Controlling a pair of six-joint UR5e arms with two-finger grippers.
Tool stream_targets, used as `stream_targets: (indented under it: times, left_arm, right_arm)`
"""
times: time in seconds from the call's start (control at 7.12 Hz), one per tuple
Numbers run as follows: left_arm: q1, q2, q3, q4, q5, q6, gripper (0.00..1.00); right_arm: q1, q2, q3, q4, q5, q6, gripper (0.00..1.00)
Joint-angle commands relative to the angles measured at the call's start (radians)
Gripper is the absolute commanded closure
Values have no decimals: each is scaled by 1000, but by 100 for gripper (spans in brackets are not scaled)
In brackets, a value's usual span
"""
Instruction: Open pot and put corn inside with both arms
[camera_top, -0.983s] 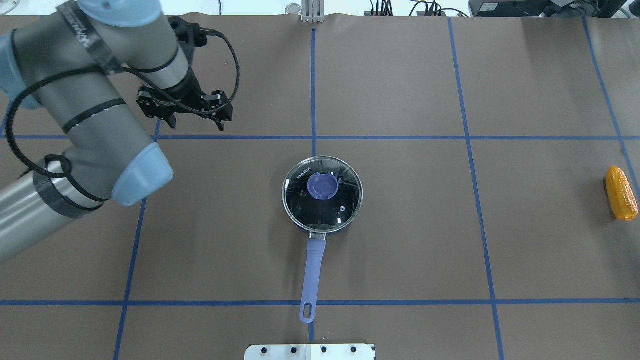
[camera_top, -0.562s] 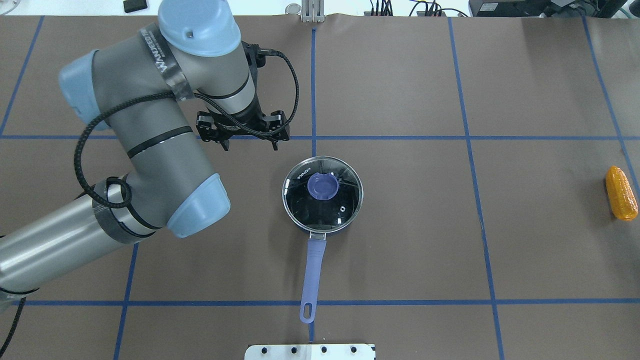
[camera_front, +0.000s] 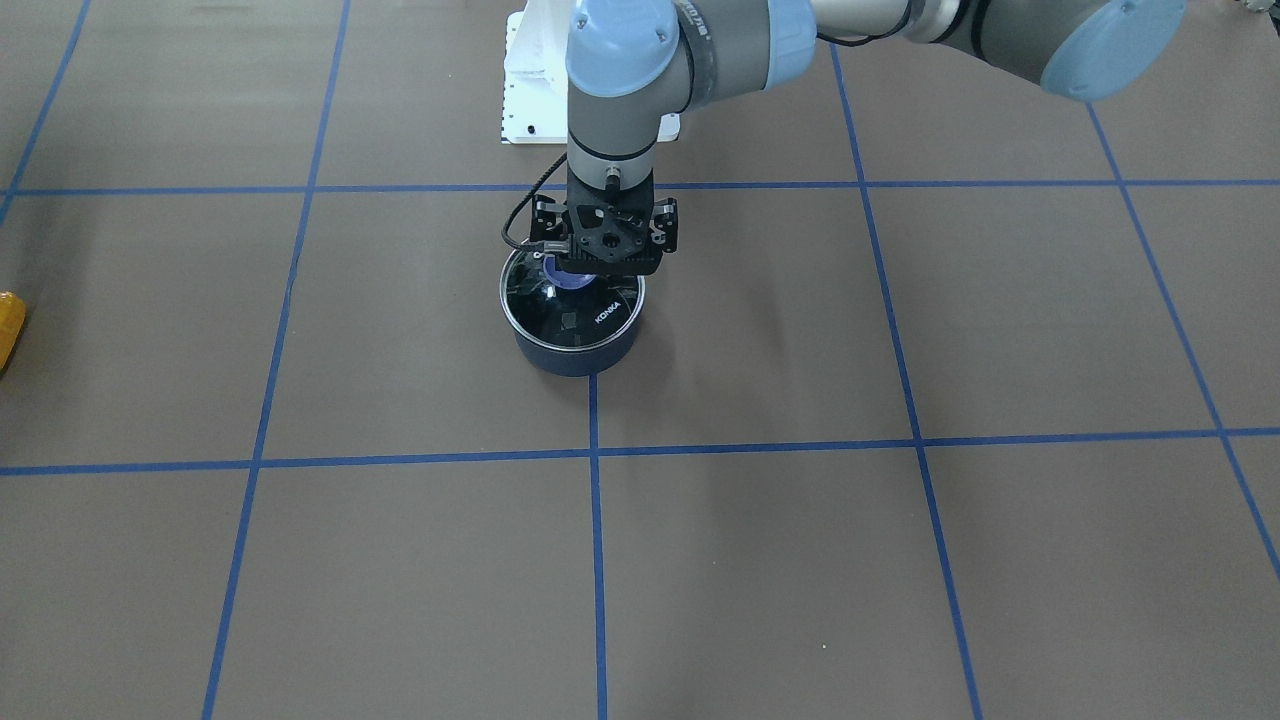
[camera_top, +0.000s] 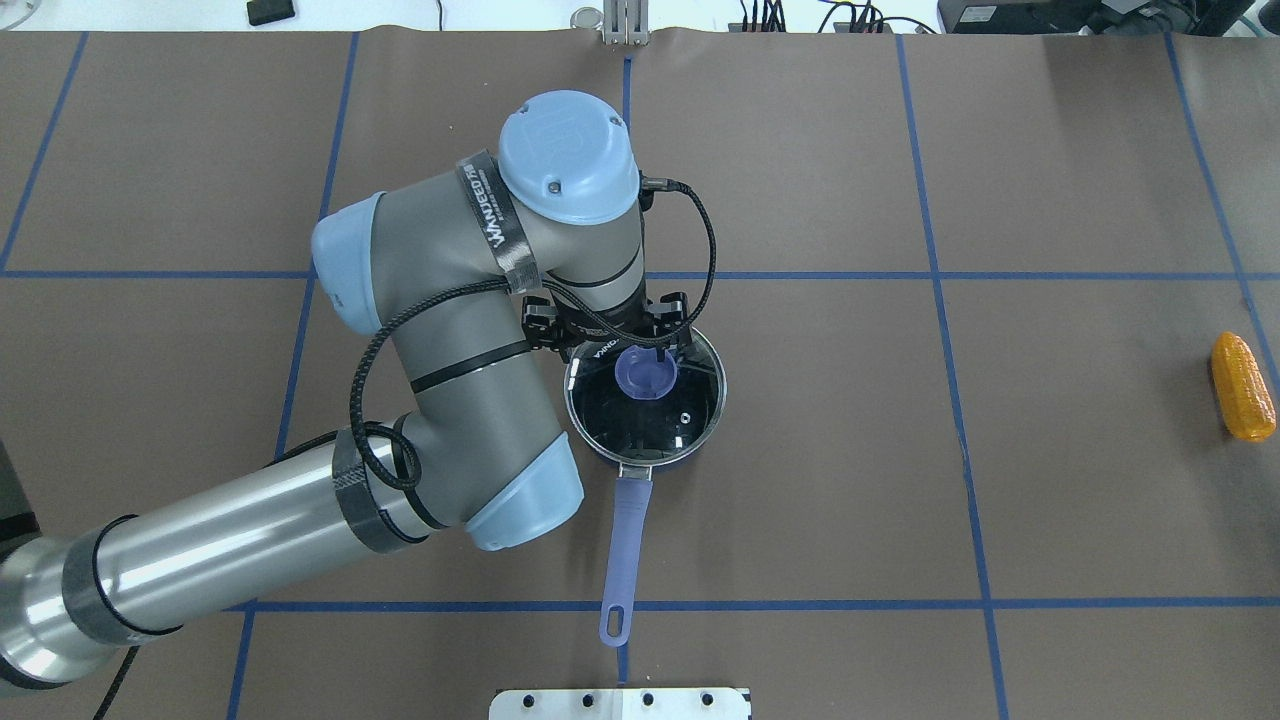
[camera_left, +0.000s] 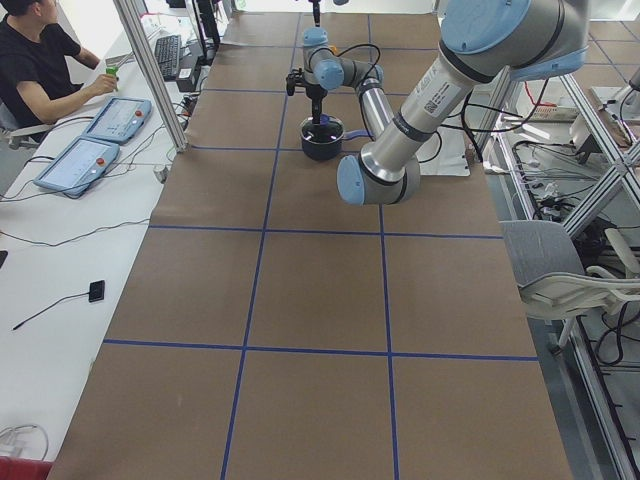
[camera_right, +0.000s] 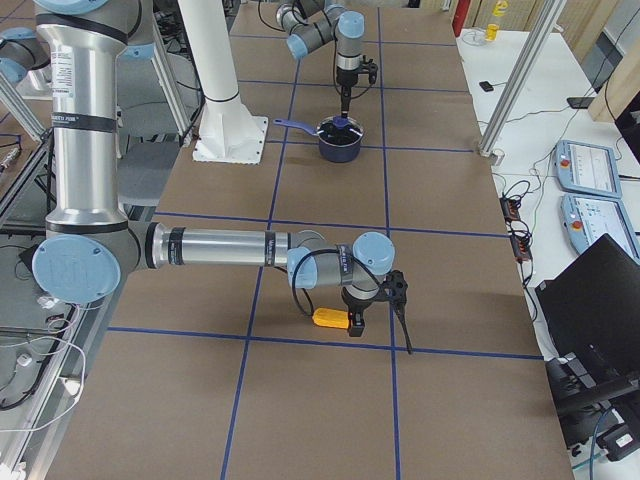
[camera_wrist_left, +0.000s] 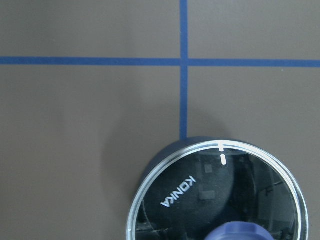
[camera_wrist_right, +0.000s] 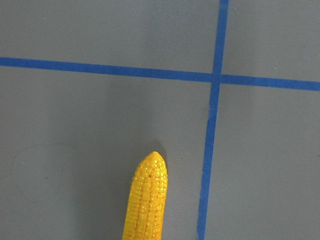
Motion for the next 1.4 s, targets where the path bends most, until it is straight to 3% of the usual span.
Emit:
stream_targets:
  times: [0.0,0.42,0.7,1.26]
  left_arm:
    - [26,-48,56,-4,11,-10,0]
    - [42,-45,108,-91,11,-31,1]
    - [42,-43,108,-91,11,-33,6]
    - [39,-42,84,-79,11,-33,39]
  right_arm:
    - [0,-2,-4,0,15,-1,0]
    - [0,-2,-4,1,10,-2,0]
    - [-2,-2,-5,1,12,-2,0]
    - [-8,-2,-10,3,10,-7,0]
